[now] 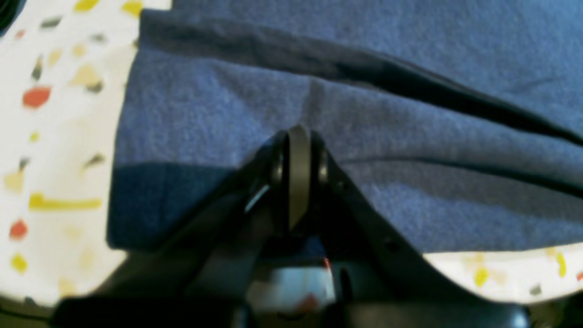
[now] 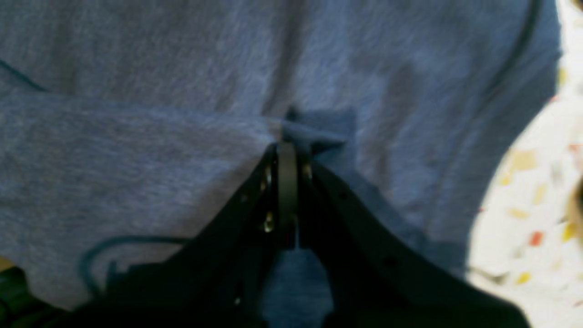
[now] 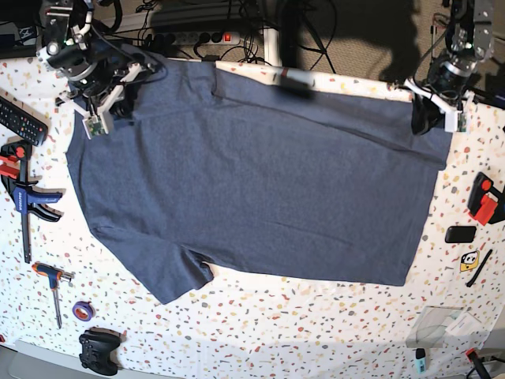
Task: Fold the T-shirt properly
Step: 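Move both grippers to the shirt's hem edge and pinch it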
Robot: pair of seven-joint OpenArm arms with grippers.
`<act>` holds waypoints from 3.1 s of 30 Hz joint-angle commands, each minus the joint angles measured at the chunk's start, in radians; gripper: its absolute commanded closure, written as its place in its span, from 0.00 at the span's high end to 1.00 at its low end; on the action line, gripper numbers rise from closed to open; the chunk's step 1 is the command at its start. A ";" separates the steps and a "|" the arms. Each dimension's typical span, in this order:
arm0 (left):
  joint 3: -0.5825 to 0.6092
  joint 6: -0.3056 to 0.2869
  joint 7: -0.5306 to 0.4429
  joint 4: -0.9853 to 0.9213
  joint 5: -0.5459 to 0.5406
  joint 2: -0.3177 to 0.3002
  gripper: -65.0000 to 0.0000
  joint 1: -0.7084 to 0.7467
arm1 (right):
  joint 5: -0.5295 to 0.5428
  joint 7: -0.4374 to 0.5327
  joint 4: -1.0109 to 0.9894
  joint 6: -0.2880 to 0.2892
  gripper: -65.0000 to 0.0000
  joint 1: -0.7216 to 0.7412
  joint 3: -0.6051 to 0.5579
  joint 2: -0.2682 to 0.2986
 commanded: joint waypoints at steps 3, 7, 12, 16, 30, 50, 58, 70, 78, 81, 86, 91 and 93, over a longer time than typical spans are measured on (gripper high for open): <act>-0.001 0.006 0.010 0.004 0.014 -0.010 0.00 0.056 | 0.001 0.028 0.015 0.010 0.00 -0.010 0.008 0.065; -0.001 0.007 0.018 0.027 0.032 -0.010 0.00 0.086 | 0.002 0.034 0.015 0.009 0.00 -0.010 0.008 0.098; -0.002 0.007 0.037 0.137 0.032 -0.010 0.00 0.127 | 0.002 0.057 0.015 0.008 0.00 -0.010 0.008 0.100; -0.021 0.007 0.038 0.283 0.032 -0.010 0.00 0.119 | 0.027 0.087 0.016 0.008 0.00 0.000 0.008 0.100; -0.151 0.064 0.245 0.343 0.001 -0.010 0.42 -0.234 | 0.117 -0.050 0.016 0.008 0.30 0.186 0.007 0.097; -0.137 -0.182 0.282 -0.990 0.113 -0.010 0.41 -1.112 | 0.163 -0.126 0.016 0.008 0.35 0.190 0.006 0.097; -0.137 -0.125 0.031 -1.271 0.333 -0.009 0.41 -1.225 | 0.163 -0.136 0.016 0.008 0.35 0.190 0.006 0.097; -0.137 -0.199 0.085 -1.271 0.433 0.071 0.36 -1.224 | 0.167 -0.150 0.016 0.008 0.35 0.190 0.007 0.097; -0.137 -0.198 0.063 -1.271 0.429 0.060 0.00 -1.224 | 0.163 -0.039 0.016 0.008 0.35 0.204 0.006 0.097; -0.137 -0.199 0.019 -1.271 0.429 0.057 0.00 -1.223 | 0.159 -0.012 0.008 0.008 0.35 0.250 0.006 0.098; -0.137 -0.198 0.002 -1.271 0.429 0.056 0.00 -1.223 | 0.166 -0.034 -0.118 0.007 0.35 0.382 0.005 0.103; -0.137 -0.198 -0.006 -1.271 0.429 0.060 0.00 -1.223 | 0.181 -0.098 -0.311 0.008 0.36 0.546 -0.089 0.176; -0.137 -0.198 -0.006 -1.271 0.429 0.063 0.00 -1.223 | 0.182 -0.105 -0.404 0.008 0.45 0.614 -0.143 0.206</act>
